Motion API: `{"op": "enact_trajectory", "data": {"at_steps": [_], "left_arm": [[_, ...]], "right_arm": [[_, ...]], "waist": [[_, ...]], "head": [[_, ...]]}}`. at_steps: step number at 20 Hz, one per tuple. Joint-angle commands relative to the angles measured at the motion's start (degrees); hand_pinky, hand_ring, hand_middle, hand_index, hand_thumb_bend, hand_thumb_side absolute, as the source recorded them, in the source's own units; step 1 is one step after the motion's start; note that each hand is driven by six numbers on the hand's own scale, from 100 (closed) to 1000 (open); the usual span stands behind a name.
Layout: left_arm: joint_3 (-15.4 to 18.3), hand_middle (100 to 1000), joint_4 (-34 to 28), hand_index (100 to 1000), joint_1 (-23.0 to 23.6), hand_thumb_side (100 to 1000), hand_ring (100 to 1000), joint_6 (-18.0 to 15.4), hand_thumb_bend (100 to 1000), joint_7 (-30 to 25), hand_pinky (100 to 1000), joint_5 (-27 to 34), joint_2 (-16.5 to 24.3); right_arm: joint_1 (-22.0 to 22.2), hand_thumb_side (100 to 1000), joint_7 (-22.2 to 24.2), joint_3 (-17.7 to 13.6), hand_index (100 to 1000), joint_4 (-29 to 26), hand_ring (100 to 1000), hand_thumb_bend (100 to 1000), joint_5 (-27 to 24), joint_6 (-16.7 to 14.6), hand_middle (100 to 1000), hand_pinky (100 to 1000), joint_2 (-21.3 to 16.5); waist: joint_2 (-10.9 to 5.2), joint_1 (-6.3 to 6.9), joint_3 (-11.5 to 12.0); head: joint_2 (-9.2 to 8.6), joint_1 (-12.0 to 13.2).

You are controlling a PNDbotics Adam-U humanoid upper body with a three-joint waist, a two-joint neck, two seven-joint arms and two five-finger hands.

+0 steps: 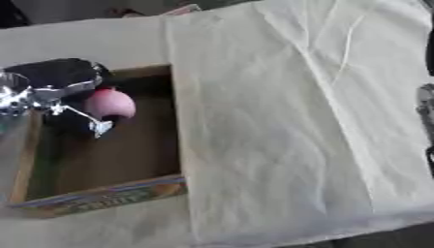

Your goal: Pick up objects on the table and place them in the box.

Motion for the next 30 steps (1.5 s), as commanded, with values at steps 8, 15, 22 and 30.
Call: {"op": "enact_trajectory", "data": {"at_steps": [8, 15, 22, 30], "left_arm": [[3.2, 758, -5.7, 854, -0.8, 800, 738, -2.4, 410, -7.2, 600, -2.5, 1.4], [4.7, 795, -7.5, 910, -0.2, 892, 774, -2.4, 576, -7.3, 620, -3.4, 1.6], [8.4, 781, -12.2, 896, 0.8, 906, 764, -0.1, 439, -4.7, 619, -3.2, 1.6], [23.6, 738, -19.8, 878, 9.2, 983, 710, 13.7, 100, 25.4, 629, 0.2, -4.0]], "right_arm": [[-0.9, 1000, -0.1, -0.4, 896, -0.8, 816, 100, -0.6, 0.1, 798, 635, -1.2], [-1.1, 1000, -0.2, -0.3, 895, -0.8, 815, 100, -1.0, 0.2, 798, 635, -1.3], [-1.3, 1000, -0.3, -0.4, 895, -0.8, 815, 100, -1.3, 0.2, 798, 635, -1.4], [-1.5, 1000, -1.2, -0.9, 894, -0.8, 815, 100, -1.5, -0.5, 797, 635, -1.2]], "waist": [[-1.31, 0.18, 0.3], [-1.76, 0.47, 0.7], [-2.16, 0.56, 1.0], [-2.12, 0.34, 1.9]], "head": [[1.07, 5.3], [0.94, 5.9], [1.11, 5.1], [0.5, 6.2]]}}
